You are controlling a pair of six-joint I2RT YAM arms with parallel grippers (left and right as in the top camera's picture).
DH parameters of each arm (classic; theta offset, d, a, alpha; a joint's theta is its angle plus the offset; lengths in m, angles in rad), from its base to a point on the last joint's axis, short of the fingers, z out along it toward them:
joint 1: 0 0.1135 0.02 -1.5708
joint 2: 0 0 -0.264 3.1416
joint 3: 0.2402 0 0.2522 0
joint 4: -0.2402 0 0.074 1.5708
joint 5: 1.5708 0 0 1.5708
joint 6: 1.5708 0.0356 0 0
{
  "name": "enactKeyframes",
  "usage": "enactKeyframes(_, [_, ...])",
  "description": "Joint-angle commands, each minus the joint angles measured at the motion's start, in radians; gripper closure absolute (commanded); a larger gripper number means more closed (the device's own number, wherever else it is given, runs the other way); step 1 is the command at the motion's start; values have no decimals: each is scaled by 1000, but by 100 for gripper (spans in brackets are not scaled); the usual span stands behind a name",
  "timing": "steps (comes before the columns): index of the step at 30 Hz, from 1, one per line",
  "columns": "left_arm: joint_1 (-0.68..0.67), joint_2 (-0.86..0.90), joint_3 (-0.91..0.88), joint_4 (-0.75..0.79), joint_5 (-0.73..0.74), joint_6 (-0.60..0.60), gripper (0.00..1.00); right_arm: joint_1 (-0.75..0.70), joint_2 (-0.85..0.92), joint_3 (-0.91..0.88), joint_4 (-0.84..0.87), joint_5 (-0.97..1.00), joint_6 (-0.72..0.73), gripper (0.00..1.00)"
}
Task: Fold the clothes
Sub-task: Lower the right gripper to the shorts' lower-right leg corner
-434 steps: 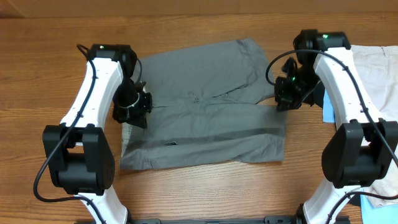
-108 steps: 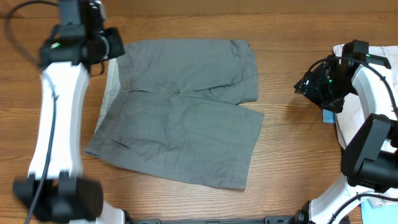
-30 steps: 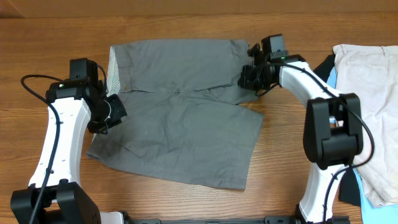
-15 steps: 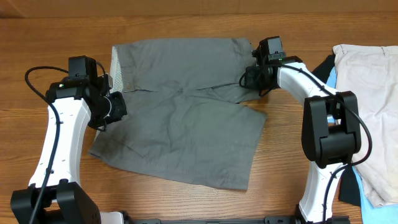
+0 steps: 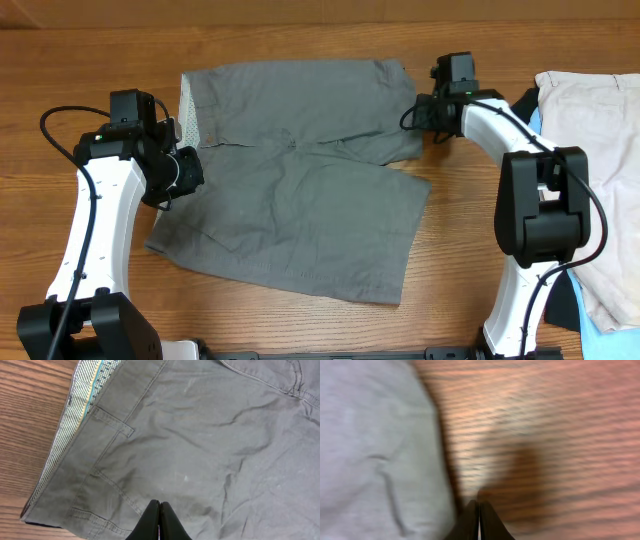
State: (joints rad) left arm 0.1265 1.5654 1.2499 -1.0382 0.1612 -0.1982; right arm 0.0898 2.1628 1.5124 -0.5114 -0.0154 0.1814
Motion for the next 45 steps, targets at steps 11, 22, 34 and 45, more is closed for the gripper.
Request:
enactKeyframes(11, [3, -29, 14, -29, -4, -16, 96, -11, -111, 513, -780, -117, 58, 96])
enactKeyframes(22, [3, -29, 13, -40, -4, -27, 96, 82, -106, 169, -830, -174, 119, 96])
enactKeyframes(34, [3, -23, 7, -125, -150, -80, 94, 105, -103, -154, -430, -143, 183, 96])
enactKeyframes(45, [3, 12, -179, 132, -120, -108, 96, 85, -83, -208, -272, -71, 182, 96])
